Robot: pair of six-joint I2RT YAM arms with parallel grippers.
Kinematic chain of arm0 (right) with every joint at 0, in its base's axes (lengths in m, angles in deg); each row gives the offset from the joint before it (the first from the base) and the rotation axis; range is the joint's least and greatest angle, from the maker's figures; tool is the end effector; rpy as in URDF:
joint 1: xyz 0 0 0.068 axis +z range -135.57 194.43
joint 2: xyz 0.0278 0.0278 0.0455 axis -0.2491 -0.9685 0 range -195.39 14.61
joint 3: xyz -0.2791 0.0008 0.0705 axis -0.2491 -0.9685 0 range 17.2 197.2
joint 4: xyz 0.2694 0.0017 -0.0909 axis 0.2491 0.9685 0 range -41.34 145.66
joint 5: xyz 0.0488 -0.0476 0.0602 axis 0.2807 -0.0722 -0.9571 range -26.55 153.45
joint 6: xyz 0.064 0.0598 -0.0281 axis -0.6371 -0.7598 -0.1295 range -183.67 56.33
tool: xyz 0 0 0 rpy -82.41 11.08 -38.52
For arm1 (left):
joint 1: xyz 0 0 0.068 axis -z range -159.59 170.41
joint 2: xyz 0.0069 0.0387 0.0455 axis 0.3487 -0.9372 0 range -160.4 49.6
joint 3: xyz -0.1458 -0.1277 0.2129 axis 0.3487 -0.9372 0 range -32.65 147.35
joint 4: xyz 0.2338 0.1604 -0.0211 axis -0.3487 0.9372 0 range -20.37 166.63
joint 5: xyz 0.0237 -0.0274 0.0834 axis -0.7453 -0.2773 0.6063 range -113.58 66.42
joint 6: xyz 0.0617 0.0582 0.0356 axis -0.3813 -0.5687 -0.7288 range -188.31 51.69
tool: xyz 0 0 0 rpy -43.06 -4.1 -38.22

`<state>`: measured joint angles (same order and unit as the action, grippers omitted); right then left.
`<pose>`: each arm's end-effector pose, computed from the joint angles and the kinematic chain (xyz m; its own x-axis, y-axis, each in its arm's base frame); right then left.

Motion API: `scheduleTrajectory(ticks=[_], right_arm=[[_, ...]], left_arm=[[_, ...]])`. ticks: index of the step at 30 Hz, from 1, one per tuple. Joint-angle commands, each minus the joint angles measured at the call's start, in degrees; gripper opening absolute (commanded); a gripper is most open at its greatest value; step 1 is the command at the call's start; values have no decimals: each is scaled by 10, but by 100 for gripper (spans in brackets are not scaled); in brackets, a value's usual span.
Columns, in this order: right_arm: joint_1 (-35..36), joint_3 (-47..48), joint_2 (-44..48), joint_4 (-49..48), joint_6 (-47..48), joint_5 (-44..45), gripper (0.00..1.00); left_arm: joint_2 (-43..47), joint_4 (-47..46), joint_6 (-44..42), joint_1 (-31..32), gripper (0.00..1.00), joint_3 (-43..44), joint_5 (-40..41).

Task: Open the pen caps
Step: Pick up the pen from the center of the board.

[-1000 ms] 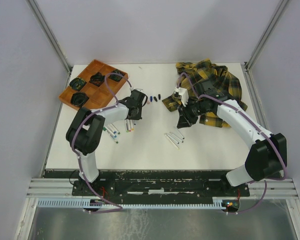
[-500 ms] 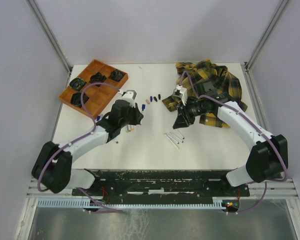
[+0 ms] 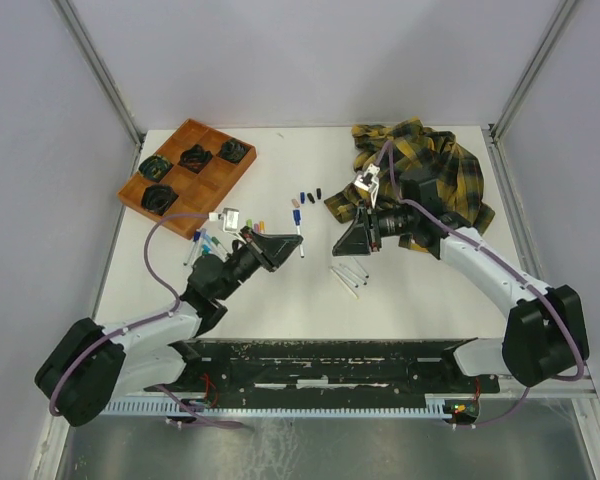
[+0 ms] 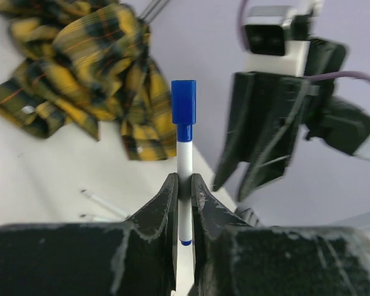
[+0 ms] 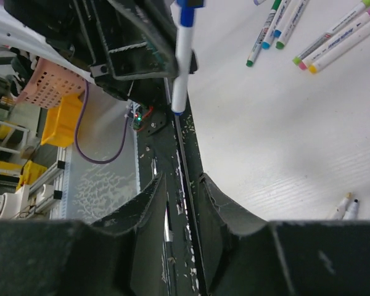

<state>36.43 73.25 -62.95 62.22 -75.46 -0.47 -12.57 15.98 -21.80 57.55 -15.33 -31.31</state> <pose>0.2713 0.1895 0.2802 -0.6944 -0.1839 -0.6957 -0.7195 0.1735 0.6724 0.2138 -0.1760 0.2372 -0.4271 -0.5784 -0.6951 0.5731 0.4215 -0.7028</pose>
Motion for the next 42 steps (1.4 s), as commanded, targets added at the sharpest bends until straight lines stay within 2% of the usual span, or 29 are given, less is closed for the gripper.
scheduleTrajectory(ticks=[1, 6, 9, 18, 22, 27, 37, 42], right_arm=[[-2, -41, 11, -239, -169, -50, 36], [4, -77, 11, -377, -266, -44, 46], [18, -94, 12, -453, -308, -41, 47], [49, -98, 7, -492, -330, -48, 50], [59, -98, 3, -483, -321, -46, 50], [74, -73, -1, -352, -234, -31, 48], [82, -67, 0, -325, -223, -25, 34], [82, -62, 0, -319, -225, -23, 33]], left_arm=[[13, -173, 48, 47, 3, -13, 60], [-4, -228, 26, 100, 3, -22, 124], [-20, -258, 17, 116, 3, -19, 141], [-60, -277, 4, 144, 3, 0, 150], [-67, -277, -4, 153, 3, 4, 154], [-72, -280, -11, 158, 3, 6, 158], [-73, -261, -29, 164, 3, 7, 167], [-81, -250, -36, 166, 3, 12, 166]])
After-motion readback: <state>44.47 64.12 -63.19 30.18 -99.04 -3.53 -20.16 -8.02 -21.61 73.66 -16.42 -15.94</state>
